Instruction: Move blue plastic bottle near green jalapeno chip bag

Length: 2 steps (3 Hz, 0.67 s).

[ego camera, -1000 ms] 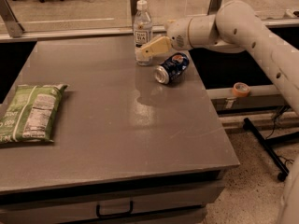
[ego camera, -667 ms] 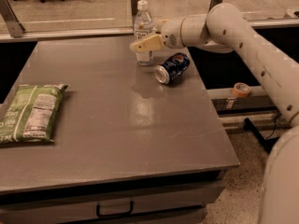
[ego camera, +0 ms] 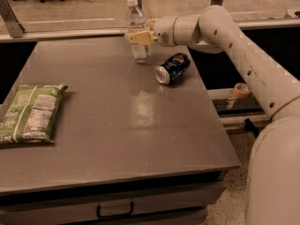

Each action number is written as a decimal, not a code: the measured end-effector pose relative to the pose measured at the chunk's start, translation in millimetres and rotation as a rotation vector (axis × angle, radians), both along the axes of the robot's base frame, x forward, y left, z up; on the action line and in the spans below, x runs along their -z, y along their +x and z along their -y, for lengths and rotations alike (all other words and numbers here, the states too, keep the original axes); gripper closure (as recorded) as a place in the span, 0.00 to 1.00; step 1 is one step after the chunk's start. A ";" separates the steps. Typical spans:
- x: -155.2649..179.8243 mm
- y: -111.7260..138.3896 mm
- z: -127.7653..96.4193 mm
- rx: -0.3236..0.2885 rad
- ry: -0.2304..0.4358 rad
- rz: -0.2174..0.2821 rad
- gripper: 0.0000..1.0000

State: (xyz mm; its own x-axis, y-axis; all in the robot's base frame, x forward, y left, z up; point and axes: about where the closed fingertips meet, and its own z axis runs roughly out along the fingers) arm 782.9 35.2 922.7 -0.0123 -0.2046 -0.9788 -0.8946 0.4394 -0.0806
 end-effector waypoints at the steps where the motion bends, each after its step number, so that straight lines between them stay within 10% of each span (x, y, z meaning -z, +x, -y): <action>1: -28.2 -22.9 -36.5 -0.149 0.094 -0.008 0.88; 2: -55.8 -45.8 -67.6 -0.323 0.187 -0.068 1.00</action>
Offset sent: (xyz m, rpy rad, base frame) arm -0.1022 0.0880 0.1004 0.2744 0.1798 0.6862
